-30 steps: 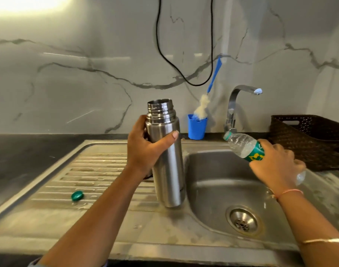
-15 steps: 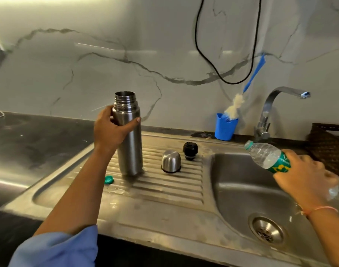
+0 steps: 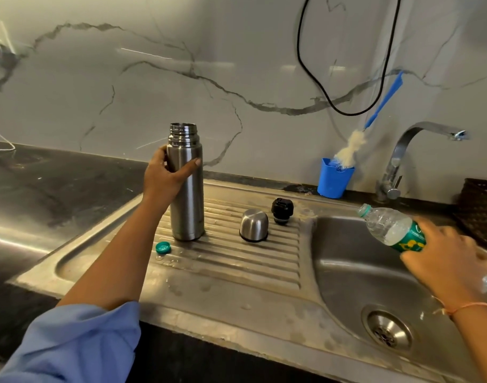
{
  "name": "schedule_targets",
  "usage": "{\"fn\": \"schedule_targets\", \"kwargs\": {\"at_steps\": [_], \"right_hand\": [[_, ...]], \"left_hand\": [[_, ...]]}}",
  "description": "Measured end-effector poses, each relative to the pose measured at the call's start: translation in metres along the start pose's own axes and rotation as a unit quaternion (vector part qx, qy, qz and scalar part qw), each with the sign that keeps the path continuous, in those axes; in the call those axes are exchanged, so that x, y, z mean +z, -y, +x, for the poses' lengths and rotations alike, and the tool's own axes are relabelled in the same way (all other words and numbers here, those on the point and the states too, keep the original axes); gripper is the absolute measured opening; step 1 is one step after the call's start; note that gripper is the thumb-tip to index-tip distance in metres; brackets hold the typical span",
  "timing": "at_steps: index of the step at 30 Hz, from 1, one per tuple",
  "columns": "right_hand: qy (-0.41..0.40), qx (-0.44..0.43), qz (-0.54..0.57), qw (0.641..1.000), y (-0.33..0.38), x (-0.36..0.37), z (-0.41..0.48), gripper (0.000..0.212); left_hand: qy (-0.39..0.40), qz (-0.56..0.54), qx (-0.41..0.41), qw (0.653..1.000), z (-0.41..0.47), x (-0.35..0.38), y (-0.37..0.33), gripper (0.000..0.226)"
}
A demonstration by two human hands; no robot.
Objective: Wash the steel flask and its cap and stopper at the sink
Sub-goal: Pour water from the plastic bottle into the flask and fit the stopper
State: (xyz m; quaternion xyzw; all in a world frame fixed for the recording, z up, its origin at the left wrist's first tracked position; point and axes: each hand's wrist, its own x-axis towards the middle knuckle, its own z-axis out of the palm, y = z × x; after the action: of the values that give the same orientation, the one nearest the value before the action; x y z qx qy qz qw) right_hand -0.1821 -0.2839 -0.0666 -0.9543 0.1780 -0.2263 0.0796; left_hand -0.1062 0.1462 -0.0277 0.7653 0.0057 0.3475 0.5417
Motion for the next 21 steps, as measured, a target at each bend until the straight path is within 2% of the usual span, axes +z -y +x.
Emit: {"fn": "schedule_targets", "kwargs": {"at_steps": [3,6,9,11,13,15,18,21], "right_hand": [[0.005,-0.005,0.0,1.0,-0.001,0.0,0.0,0.067],[0.014,-0.008,0.005,1.0,-0.002,0.001,0.0,0.068],[0.022,-0.012,0.005,1.0,-0.001,0.0,-0.001,0.07],[0.028,-0.017,0.003,0.999,0.002,0.0,-0.002,0.071],[0.035,-0.032,-0.003,0.999,0.007,-0.001,-0.004,0.07],[0.041,-0.056,-0.005,0.998,0.014,-0.002,-0.006,0.07],[0.046,-0.091,-0.009,0.995,0.025,-0.005,-0.013,0.071],[0.051,-0.125,-0.018,0.991,0.035,-0.005,-0.02,0.071]], "left_hand": [[0.037,0.012,-0.017,0.999,-0.005,-0.007,0.0,0.071],[0.118,0.064,-0.088,0.987,-0.011,-0.021,-0.001,0.116],[0.203,0.213,-0.188,0.937,-0.019,-0.042,0.001,0.135],[0.259,0.326,-0.22,0.882,-0.027,-0.053,0.007,0.127],[0.293,0.372,-0.232,0.849,-0.035,-0.058,0.013,0.107],[0.314,0.376,-0.236,0.839,-0.043,-0.057,0.015,0.085],[0.31,0.384,-0.21,0.844,-0.051,-0.049,0.017,0.049],[0.307,0.389,-0.214,0.842,-0.053,-0.043,0.021,0.032]]}}
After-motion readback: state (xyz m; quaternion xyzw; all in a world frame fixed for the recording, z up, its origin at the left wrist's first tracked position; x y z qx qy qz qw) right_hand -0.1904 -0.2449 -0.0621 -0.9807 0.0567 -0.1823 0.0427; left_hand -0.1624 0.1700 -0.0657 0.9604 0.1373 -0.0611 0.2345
